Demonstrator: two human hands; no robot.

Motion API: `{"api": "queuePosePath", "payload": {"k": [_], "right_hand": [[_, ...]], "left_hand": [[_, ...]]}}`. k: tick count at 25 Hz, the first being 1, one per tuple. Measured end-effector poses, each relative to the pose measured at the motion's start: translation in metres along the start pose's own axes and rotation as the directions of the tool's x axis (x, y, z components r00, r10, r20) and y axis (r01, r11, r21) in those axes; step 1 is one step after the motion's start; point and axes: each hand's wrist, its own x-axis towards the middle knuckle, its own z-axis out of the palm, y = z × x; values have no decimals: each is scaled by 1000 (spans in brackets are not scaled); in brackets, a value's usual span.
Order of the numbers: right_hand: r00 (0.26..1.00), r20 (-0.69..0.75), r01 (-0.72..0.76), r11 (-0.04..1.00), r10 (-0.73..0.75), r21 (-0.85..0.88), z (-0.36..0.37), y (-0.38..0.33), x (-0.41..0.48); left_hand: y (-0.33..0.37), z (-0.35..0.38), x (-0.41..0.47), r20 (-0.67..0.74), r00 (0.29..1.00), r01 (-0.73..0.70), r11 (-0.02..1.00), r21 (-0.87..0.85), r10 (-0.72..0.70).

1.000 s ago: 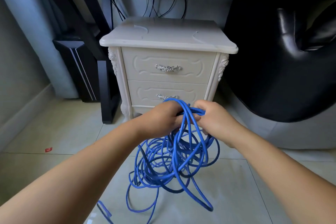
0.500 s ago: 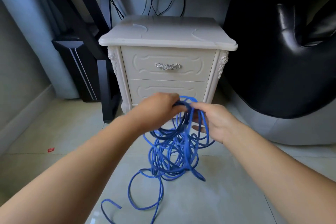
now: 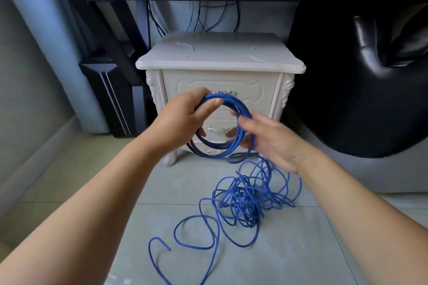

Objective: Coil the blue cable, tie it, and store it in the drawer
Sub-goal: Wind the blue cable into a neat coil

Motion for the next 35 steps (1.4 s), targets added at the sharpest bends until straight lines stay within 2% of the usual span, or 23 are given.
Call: {"api": "queuePosePath", "payload": {"k": [2,3,6,8,10,12,14,15,17,18,19,21,23,25,27,29,31,33,35], "right_hand": [[997,-77,-10,998,5,-66,7,-2,-6],[992,-125,-6,999,1,-43,7,-4,-8],[980,-179,102,989,-81,110,19,-14,-13],[950,-263,192,980,-171,56,39,-11,-14],[900,-386,248,967,-204,66,57,-6,-14],[859,-470,274,958,-205,82,60,-9,-16],[844,-495,289,952,-205,98,53,-15,-17],[842,-491,288,956,-223,59,46,-18,-18],[858,-438,240,963,-268,-121,32,-19,-18],[880,-389,203,956,-272,-210,27,-19,-18],[902,-342,168,943,-265,-287,25,-20,-20],[924,-257,130,864,-283,-486,25,-21,-22],[923,-164,158,731,-349,-664,31,-23,-26],[896,-125,220,670,-426,-709,35,-21,-25],[878,-210,221,754,-430,-619,35,-18,-21],[906,-289,198,913,-310,-357,33,-17,-18],[973,-207,95,994,-103,-48,29,-16,-17],[996,-70,-51,999,52,16,22,-14,-19],[991,90,-102,993,96,64,14,-10,-20]], "left_hand": [[-1,-2,1,-109,994,15,997,-75,-23],[-2,-1,1,-171,983,37,988,-149,-63],[4,14,-3,-314,923,72,902,-425,-221],[12,29,-7,-381,865,93,850,-518,-327],[22,43,-13,-444,796,113,821,-559,-412],[32,52,-21,-471,773,162,850,-501,-425],[35,50,-26,-381,823,215,852,-477,-421],[30,45,-25,-285,855,226,806,-547,-433],[20,29,-23,-9,911,261,596,-759,-412],[17,22,-23,80,923,282,521,-805,-376],[15,18,-23,129,929,305,523,-796,-347],[14,21,-24,146,934,341,690,-638,-327],[16,28,-23,122,943,331,837,-436,-310],[15,35,-21,117,943,332,844,-422,-312],[15,38,-18,130,933,351,770,-533,-335],[14,39,-16,122,921,364,702,-612,-371],[12,39,-14,93,894,378,625,-683,-439],[8,37,-14,48,857,387,579,-718,-512],[6,37,-13,4,816,390,546,-741,-577]]}}
